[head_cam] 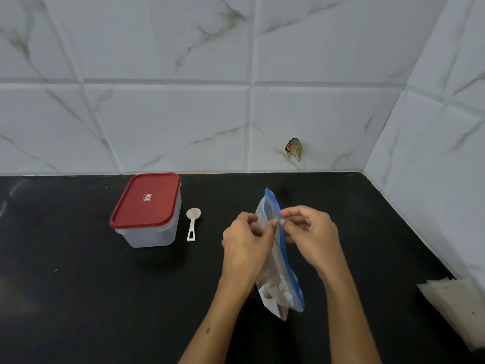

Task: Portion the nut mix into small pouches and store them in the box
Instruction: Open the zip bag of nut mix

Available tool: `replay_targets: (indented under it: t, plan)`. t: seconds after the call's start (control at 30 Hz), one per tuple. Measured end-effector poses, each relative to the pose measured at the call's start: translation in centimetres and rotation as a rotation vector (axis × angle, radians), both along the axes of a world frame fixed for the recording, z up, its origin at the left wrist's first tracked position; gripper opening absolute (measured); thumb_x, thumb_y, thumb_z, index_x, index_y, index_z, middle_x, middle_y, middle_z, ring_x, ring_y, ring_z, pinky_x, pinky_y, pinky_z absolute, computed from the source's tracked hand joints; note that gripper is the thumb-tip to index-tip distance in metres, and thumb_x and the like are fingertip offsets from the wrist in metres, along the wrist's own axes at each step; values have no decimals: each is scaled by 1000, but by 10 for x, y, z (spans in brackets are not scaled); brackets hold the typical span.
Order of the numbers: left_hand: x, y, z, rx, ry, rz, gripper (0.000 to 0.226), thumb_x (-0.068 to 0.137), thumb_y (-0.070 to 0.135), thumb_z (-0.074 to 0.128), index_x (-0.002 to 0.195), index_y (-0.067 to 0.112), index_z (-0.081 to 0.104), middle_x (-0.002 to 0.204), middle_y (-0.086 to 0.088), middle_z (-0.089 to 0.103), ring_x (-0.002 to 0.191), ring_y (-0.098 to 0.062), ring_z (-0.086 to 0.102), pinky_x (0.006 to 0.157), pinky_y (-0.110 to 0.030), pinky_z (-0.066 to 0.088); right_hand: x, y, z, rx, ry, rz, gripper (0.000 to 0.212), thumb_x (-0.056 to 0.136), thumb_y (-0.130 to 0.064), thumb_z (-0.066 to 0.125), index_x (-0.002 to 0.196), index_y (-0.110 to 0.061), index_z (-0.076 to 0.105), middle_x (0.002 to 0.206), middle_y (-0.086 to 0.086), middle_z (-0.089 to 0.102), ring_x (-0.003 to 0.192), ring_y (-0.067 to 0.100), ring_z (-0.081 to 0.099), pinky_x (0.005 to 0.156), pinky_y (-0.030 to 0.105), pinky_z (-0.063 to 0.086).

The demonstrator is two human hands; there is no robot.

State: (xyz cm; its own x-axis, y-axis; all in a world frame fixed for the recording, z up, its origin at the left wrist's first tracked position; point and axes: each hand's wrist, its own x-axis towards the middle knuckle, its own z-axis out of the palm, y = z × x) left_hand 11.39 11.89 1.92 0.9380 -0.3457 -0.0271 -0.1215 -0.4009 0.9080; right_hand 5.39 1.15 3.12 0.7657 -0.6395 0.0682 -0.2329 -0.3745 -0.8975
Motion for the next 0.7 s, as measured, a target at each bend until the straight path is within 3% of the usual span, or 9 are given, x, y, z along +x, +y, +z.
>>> replay_targets:
  t: [0.2, 0.33, 0.4, 0.47, 0.57, 0.7]
  plan:
    - [-3, 5, 4, 46, 187, -100, 29, 82, 10, 70, 96, 21, 47, 81, 1, 66, 69, -13, 70, 62, -27, 59, -13, 1, 9, 151, 212, 123, 32, 79, -1, 70, 99, -26, 64, 80, 1, 71, 76, 12, 70, 69, 29, 60]
    - [-5, 7, 2, 41, 2, -64, 23, 81, -3, 56, 85, 19, 50, 79, 0, 59, 72, -19, 66, 62, -31, 57, -14, 4, 8, -71, 181, 6, 26, 79, -1, 65, 78, -26, 71, 70, -7, 69, 72, 5, 67, 72, 27, 57]
    - [-5, 7, 2, 17, -71, -52, 26, 84, -2, 52, 85, 23, 59, 87, 2, 59, 75, -17, 66, 69, -35, 58, -13, 6, 8, -157, 111, -91, 20, 83, -5, 63, 85, -22, 74, 76, -13, 67, 75, 2, 64, 75, 24, 56]
    - [-4, 7, 5, -3, -147, -34, 29, 90, 0, 51, 99, 23, 67, 97, 4, 55, 82, -16, 67, 76, -33, 58, -10, 10, 7, -212, 35, -168, 20, 86, -6, 61, 98, -16, 73, 87, -8, 67, 81, 4, 64, 78, 24, 55]
    - [-2, 7, 8, -24, -267, 17, 29, 94, 5, 50, 117, 16, 64, 96, 9, 47, 86, -13, 63, 78, -28, 56, -7, 13, 7, -258, -60, -232, 24, 88, -5, 58, 107, -13, 70, 101, -1, 67, 86, 8, 63, 79, 27, 54]
    - [-4, 7, 8, -28, -222, 43, 34, 90, 22, 62, 123, 15, 60, 101, 8, 48, 88, -10, 60, 81, -26, 54, -8, 11, 9, -131, -14, -177, 30, 87, -13, 64, 117, -14, 65, 92, -4, 68, 78, 2, 63, 68, 17, 51]
